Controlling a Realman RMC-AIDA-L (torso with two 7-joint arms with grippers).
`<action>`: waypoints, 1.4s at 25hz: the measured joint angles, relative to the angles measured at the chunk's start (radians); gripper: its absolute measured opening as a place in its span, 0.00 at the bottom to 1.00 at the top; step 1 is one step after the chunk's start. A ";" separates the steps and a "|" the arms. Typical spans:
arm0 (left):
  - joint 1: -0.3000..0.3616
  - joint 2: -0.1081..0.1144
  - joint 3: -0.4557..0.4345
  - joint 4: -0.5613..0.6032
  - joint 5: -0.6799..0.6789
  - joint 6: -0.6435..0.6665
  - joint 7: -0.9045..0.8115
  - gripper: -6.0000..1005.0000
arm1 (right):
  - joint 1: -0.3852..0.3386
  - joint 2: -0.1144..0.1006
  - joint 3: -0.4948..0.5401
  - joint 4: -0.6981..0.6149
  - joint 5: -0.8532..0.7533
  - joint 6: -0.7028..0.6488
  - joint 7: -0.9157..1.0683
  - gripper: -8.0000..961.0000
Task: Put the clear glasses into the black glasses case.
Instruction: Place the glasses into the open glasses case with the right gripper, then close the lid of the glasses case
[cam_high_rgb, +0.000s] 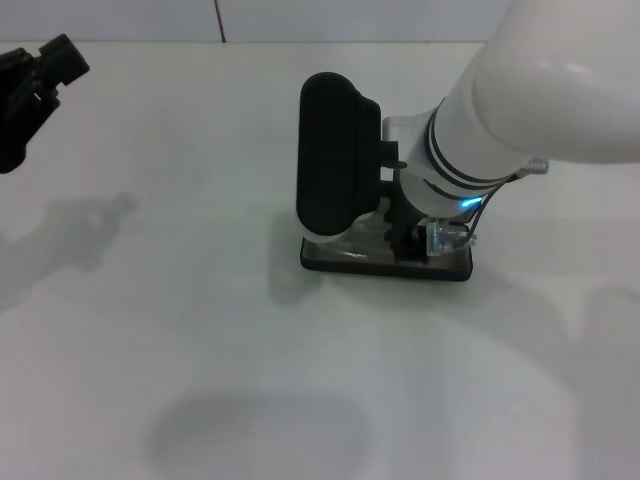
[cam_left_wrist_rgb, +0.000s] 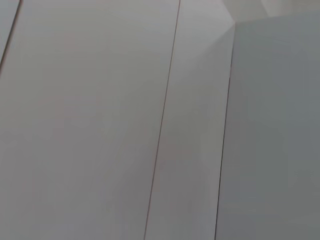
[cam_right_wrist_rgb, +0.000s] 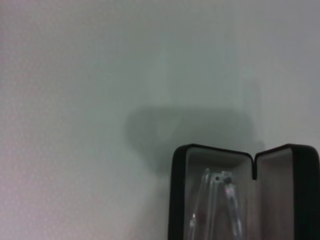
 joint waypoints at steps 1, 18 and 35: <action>0.000 0.000 0.000 0.000 0.000 0.000 0.000 0.07 | 0.000 0.000 0.000 0.000 0.000 0.000 0.000 0.12; 0.002 -0.001 0.000 -0.002 0.000 -0.001 0.000 0.07 | -0.028 0.000 -0.004 -0.076 -0.001 -0.030 -0.010 0.18; -0.020 0.011 -0.039 0.008 -0.005 -0.007 -0.051 0.07 | -0.162 0.000 0.033 -0.326 -0.001 -0.090 -0.035 0.18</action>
